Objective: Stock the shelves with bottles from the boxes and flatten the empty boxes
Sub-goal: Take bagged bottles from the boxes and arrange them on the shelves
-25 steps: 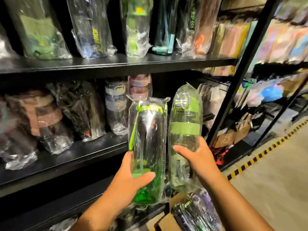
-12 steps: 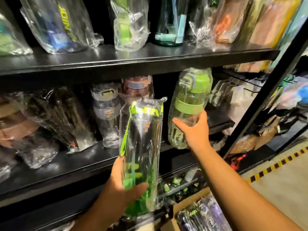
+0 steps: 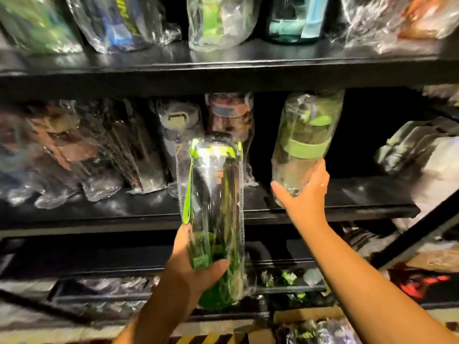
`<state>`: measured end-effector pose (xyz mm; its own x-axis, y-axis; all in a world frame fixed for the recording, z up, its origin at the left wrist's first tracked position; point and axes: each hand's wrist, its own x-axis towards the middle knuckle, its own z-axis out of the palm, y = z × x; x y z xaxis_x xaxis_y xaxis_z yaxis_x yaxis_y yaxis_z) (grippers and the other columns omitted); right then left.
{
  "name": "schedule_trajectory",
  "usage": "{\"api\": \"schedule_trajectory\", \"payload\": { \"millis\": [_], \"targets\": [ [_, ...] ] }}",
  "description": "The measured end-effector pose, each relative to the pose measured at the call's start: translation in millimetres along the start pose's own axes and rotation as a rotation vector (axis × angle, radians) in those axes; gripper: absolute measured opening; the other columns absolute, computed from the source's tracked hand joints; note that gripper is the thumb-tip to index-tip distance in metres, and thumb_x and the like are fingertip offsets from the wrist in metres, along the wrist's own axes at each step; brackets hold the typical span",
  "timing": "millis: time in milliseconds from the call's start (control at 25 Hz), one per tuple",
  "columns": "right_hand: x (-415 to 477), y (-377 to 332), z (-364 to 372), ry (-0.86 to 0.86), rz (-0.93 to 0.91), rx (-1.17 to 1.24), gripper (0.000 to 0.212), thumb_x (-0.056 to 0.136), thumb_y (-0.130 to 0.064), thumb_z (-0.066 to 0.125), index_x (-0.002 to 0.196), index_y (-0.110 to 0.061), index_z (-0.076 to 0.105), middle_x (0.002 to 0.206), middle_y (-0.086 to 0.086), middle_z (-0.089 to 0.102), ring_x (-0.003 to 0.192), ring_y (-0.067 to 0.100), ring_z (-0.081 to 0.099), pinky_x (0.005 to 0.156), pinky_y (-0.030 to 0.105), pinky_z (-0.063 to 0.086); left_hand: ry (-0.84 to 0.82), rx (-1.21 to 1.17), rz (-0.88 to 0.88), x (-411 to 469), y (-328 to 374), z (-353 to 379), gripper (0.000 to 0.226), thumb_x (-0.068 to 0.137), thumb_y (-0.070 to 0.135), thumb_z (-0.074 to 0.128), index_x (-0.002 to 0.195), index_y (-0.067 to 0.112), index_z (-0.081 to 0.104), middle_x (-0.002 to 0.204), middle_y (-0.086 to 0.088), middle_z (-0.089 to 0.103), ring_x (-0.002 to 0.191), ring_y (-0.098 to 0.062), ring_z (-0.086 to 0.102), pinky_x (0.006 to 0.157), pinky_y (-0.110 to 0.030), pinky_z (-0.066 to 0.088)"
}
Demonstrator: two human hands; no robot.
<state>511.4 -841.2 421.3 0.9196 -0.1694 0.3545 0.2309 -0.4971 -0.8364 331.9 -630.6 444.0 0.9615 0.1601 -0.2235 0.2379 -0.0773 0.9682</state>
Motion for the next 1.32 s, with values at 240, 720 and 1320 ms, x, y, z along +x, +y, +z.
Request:
{"api": "schedule_trajectory", "payload": {
  "millis": [240, 720, 1320],
  "targets": [
    [28.5, 7.8, 2.0, -0.106, 0.033, -0.028, 0.058, 0.075, -0.031, 0.084, 0.109, -0.013, 0.041, 0.111, 0.008, 0.054, 0.103, 0.029, 0.058, 0.077, 0.030, 0.040, 0.060, -0.100, 0.101, -14.7, 4.8, 20.2, 0.052, 0.080, -0.015, 0.070, 0.118, 0.016, 0.053, 0.093, -0.005, 0.072, 0.082, -0.012, 0.070, 0.062, -0.015, 0.052],
    [35.0, -8.2, 20.5, -0.238, 0.122, -0.131, 0.065, 0.079, -0.051, 0.077, 0.108, 0.001, 0.051, 0.107, 0.015, 0.055, 0.098, 0.035, 0.058, 0.073, 0.035, 0.040, 0.121, -0.388, 0.136, -15.1, -1.0, 47.9, 0.092, 0.039, 0.013, 0.092, 0.122, 0.019, 0.053, 0.106, -0.015, 0.073, 0.095, -0.029, 0.073, 0.070, -0.031, 0.060],
    [-0.5, 1.8, -25.5, -0.387, 0.114, 0.333, 0.084, 0.083, -0.044, 0.074, 0.151, -0.028, 0.027, 0.146, -0.007, 0.035, 0.130, 0.009, 0.041, 0.100, 0.023, 0.033, 0.184, -0.170, 0.249, -6.6, 11.7, 73.0, 0.091, 0.059, 0.005, 0.084, 0.136, 0.022, 0.039, 0.109, 0.014, 0.071, 0.103, -0.007, 0.069, 0.076, -0.017, 0.056]
  ]
}}
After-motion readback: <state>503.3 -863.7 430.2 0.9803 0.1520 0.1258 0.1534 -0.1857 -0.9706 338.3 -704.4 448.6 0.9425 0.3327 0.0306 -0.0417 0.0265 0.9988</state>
